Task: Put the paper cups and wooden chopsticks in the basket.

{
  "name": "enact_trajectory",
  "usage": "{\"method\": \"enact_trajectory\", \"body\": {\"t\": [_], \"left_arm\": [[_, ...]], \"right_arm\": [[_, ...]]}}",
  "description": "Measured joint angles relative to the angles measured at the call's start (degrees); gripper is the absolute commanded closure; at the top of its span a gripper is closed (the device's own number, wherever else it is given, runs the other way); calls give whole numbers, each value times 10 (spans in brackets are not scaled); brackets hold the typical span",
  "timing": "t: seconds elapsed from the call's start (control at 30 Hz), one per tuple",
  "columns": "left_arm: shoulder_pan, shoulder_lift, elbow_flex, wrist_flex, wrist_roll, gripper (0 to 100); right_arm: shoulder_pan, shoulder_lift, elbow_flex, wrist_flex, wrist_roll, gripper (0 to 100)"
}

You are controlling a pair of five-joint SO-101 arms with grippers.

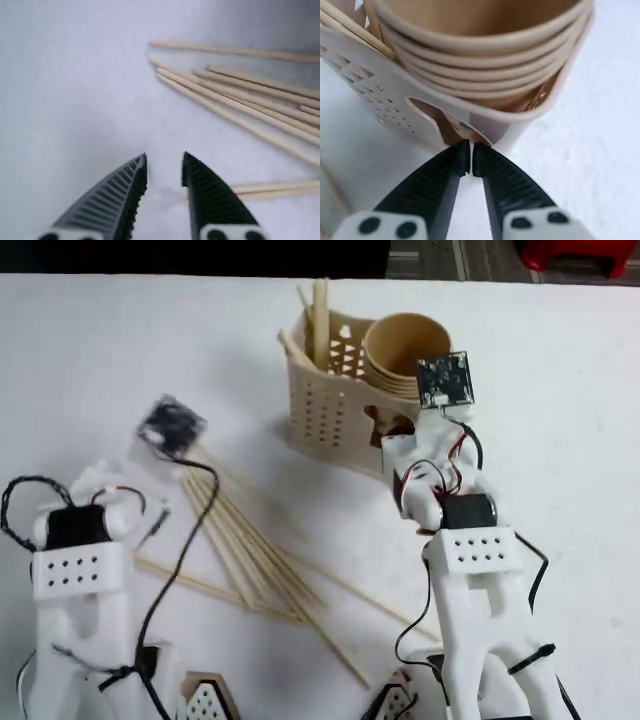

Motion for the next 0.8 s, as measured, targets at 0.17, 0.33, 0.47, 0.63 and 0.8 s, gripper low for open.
{"method": "enact_trajectory", "body": {"t": [0.17,0.33,0.47,0.63,0.8], "left_arm": [[52,0,-40,62,-82,813],[97,0,-69,114,-188,812],[114,0,-71,125,-283,811],[138,0,-71,127,-338,788],[188,0,-36,126,-340,773]], "right_arm": [[-19,-1,0,22,0,967],[-68,-50,0,69,0,967],[-89,-137,0,124,0,967],[-76,-238,22,142,0,942],[-50,-282,52,124,0,925]]}}
